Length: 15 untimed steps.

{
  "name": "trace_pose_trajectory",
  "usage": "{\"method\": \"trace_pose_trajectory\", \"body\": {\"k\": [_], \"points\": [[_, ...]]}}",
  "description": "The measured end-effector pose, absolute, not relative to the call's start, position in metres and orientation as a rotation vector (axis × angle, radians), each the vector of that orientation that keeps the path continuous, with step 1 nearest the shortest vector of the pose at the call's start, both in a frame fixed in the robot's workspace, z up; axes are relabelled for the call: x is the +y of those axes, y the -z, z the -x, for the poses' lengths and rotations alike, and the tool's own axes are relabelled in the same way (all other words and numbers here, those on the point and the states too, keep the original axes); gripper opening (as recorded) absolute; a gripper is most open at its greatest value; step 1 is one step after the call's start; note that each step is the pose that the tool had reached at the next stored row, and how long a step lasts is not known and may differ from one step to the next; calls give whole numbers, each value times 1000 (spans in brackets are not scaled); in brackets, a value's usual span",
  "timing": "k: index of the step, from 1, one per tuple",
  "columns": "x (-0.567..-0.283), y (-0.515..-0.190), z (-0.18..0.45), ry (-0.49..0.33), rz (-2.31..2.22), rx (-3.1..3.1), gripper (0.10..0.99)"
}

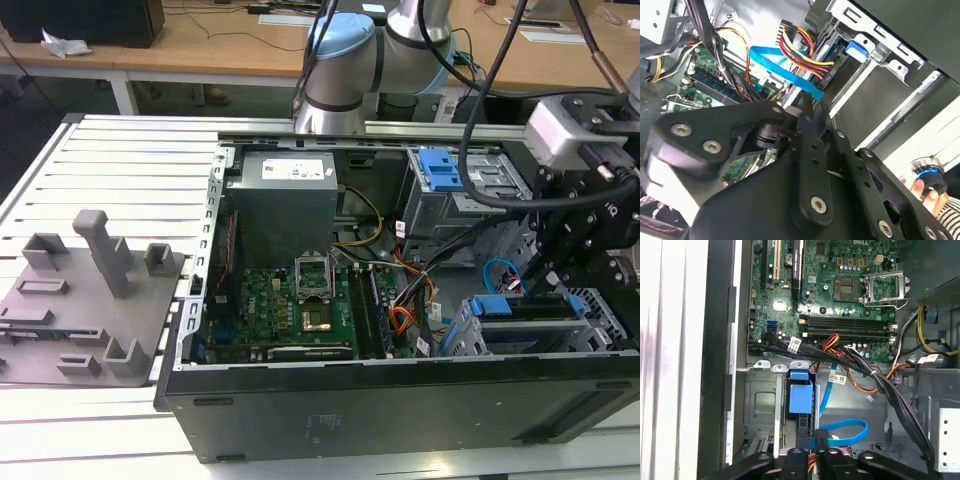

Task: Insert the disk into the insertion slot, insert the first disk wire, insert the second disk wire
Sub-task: 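Insert the second disk wire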

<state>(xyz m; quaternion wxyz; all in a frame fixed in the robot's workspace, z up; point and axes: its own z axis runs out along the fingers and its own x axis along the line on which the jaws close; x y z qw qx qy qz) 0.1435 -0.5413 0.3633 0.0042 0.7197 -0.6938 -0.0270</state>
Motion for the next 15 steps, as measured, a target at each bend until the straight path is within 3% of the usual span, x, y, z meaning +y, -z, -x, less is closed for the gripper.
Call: {"method": "trace_pose_trajectory", "body": {"k": [2,15], "points": [[-541,-369,-143,85,-2255,-2174,106],[-543,-371,-132,100,-2263,-2181,106]]}}
